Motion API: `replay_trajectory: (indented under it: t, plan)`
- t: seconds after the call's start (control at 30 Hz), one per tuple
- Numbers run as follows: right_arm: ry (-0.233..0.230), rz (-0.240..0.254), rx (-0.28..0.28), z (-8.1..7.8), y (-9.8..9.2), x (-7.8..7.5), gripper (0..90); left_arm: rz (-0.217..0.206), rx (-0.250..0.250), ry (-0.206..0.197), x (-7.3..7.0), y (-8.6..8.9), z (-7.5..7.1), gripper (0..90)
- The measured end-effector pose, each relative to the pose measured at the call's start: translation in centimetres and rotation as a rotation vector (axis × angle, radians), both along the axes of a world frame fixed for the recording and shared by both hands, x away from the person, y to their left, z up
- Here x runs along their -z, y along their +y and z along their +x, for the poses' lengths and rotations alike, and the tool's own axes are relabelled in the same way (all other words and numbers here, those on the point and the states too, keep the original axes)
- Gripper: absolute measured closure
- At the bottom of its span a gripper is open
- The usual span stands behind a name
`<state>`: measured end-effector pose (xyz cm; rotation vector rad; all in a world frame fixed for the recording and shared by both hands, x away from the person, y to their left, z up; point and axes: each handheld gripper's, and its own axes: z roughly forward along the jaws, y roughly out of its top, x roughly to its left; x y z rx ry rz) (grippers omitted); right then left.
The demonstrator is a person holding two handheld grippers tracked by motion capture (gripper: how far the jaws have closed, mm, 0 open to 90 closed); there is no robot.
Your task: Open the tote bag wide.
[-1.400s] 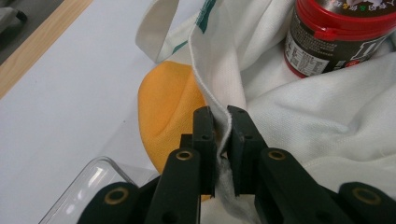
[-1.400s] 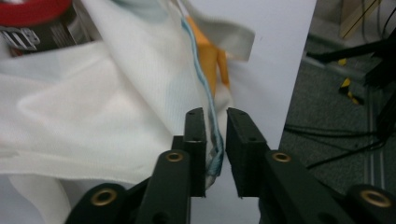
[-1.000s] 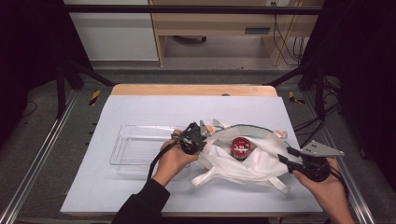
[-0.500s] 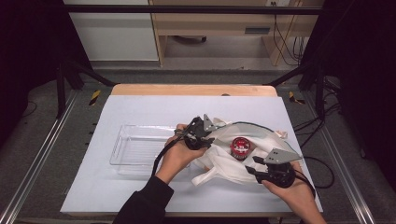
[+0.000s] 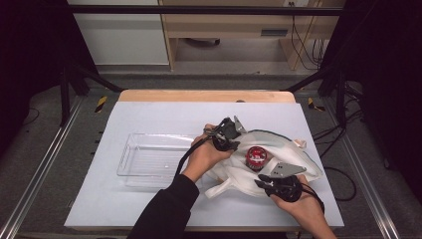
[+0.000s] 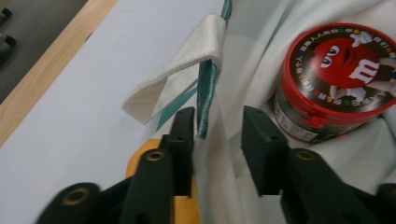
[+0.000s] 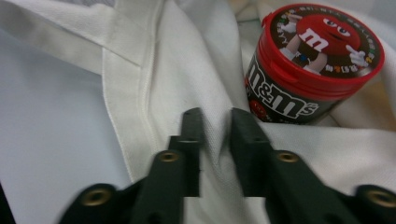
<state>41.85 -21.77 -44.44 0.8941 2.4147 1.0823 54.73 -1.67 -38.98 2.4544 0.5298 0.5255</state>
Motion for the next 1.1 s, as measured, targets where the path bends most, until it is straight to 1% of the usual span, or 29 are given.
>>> replay_trajectory:
  t: [0.03, 0.07, 0.1, 0.17, 0.27, 0.37, 0.5, 0.53, 0.57, 0.6, 0.67, 0.73, 0.77, 0.8, 0.93, 1.0, 1.1]
  plan:
    - [0.0, 0.002, -0.004, 0.0, 0.0, -0.1, 83.4, 0.005, -0.007, 0.004, 0.0, -0.1, 0.2, 73.7]
    - [-0.003, 0.005, -0.009, 0.0, 0.0, -0.2, 86.5, 0.007, -0.014, 0.006, 0.0, -0.1, 0.4, 79.1]
    - [-0.003, 0.004, -0.01, -0.1, 0.1, -0.2, 87.9, 0.011, -0.018, 0.011, -0.1, -0.2, 0.6, 82.9]
    - [-0.008, -0.004, -0.018, -0.2, 0.1, -0.2, 89.3, 0.01, -0.023, 0.019, -0.2, -0.2, 1.0, 86.3]
    - [-0.016, 0.001, -0.03, -0.4, 0.0, -0.5, 90.0, -0.027, -0.049, 0.021, -0.3, 0.2, 1.5, 87.2]
    - [-0.012, 0.022, -0.053, -0.8, -0.1, -0.9, 90.0, -0.058, -0.065, 0.002, -0.6, 0.5, 1.8, 87.6]
    - [-0.002, 0.029, -0.086, -1.4, 0.0, -1.1, 90.0, -0.068, -0.088, -0.026, -1.4, 0.7, 2.2, 87.7]
    - [0.0, 0.026, -0.094, -1.5, 0.0, -1.0, 90.0, -0.079, -0.093, -0.034, -1.5, 0.6, 2.3, 87.7]
    - [0.005, 0.026, -0.099, -1.6, 0.1, -0.9, 90.0, -0.08, -0.096, -0.034, -1.7, 0.6, 2.4, 87.7]
    - [0.011, 0.031, -0.105, -1.7, 0.1, -0.8, 90.0, -0.081, -0.098, -0.04, -1.9, 0.5, 2.5, 87.7]
    - [0.018, 0.023, -0.112, -1.7, 0.2, -0.4, 90.0, -0.07, -0.101, -0.049, -2.0, 0.2, 2.7, 87.7]
    - [0.026, 0.024, -0.122, -1.7, 0.2, 0.0, 90.0, -0.047, -0.103, -0.056, -1.8, -0.1, 2.9, 87.8]
    - [0.027, 0.021, -0.125, -1.7, 0.3, 0.1, 90.0, -0.047, -0.105, -0.059, -1.7, -0.2, 3.0, 87.7]
    - [0.029, 0.02, -0.13, -1.7, 0.3, 0.2, 90.0, -0.039, -0.107, -0.055, -1.6, -0.3, 3.1, 87.8]
    - [0.041, 0.01, -0.132, -1.7, 0.5, 0.7, 90.0, -0.044, -0.117, -0.047, -1.2, -0.5, 3.6, 87.7]
    - [0.049, -0.005, -0.135, -1.6, 0.7, 1.0, 90.0, -0.04, -0.12, -0.043, -1.0, -0.5, 3.8, 87.8]
    - [0.054, -0.001, -0.137, -1.6, 0.7, 1.0, 90.0, -0.037, -0.123, -0.035, -0.7, -0.6, 4.1, 87.7]
